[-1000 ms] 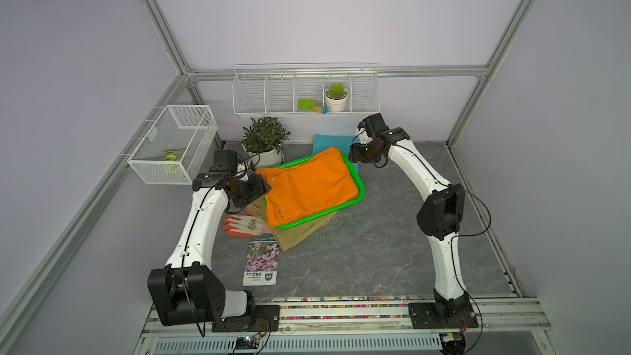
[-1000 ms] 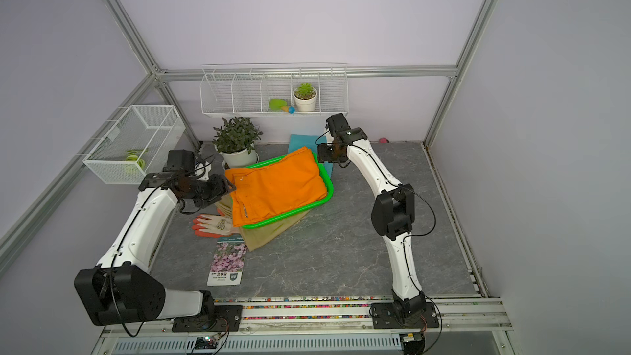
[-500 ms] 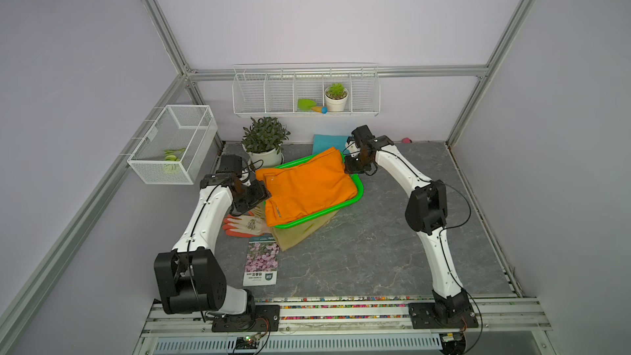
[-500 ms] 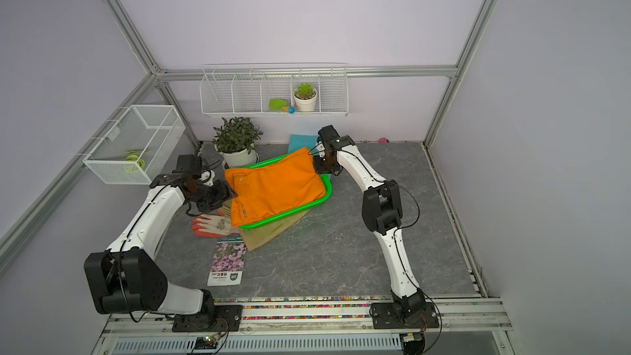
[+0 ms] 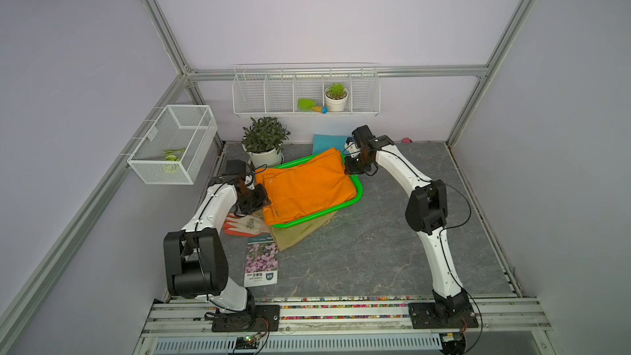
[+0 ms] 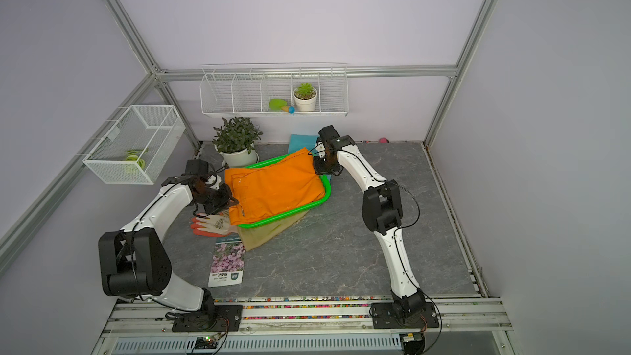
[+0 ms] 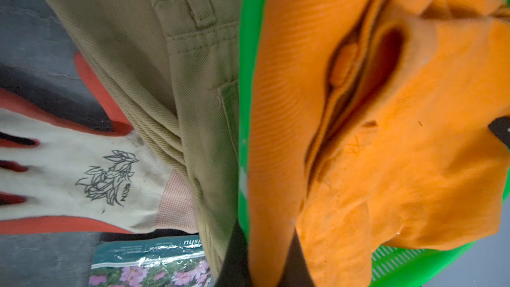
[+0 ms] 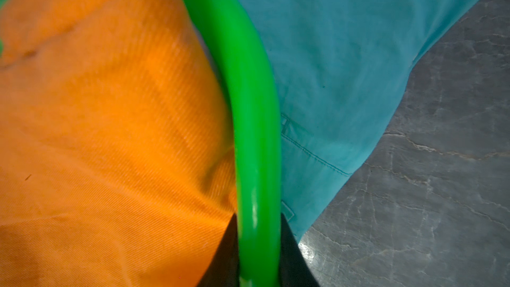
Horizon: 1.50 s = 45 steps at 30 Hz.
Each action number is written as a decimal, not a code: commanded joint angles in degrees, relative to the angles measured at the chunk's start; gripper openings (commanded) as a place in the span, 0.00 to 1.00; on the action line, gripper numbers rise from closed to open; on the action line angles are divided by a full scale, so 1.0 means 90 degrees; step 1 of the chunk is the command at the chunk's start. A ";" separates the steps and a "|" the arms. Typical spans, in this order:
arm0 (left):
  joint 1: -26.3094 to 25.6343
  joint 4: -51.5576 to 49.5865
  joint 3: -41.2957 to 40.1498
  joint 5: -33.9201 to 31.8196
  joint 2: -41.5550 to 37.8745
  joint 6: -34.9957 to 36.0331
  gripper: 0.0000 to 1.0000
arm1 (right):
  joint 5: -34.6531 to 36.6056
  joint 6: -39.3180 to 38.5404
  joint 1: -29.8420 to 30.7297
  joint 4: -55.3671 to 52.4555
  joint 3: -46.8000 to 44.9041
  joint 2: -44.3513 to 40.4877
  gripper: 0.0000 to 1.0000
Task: Put the folded long pants in the basket
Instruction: Pick up the basket from the center of the board, then place the basket at the center of the board.
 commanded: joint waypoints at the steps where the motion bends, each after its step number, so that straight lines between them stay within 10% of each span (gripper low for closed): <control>1: -0.0040 0.0075 0.0013 -0.0050 -0.0115 -0.0176 0.00 | 0.0024 0.0265 0.0080 -0.0101 -0.0085 -0.0247 0.00; 13: -0.0228 -0.0721 0.0847 0.1504 -0.1343 -0.0379 0.00 | -0.0293 0.0655 -0.0242 -0.1136 -0.0398 -0.1755 0.00; 24: -0.3923 0.1383 -0.0569 0.0679 -0.1466 -0.2285 0.00 | 0.1528 0.0956 -0.2039 -0.0542 -0.5809 -0.5614 0.00; 35: -0.4985 0.2521 -0.0156 -0.0106 0.0726 -0.2307 0.00 | 0.2248 0.1513 -0.3457 0.0819 -0.8144 -0.6502 0.00; 40: -0.4981 0.2046 0.0166 -0.0230 0.0482 -0.1967 0.57 | 0.1946 0.1503 -0.3581 0.0572 -0.7652 -0.6211 0.45; 45: -0.4617 0.0891 0.0830 -0.0456 -0.0147 -0.1437 0.67 | 0.2040 0.1702 -0.3568 0.0091 -0.7127 -0.6525 0.60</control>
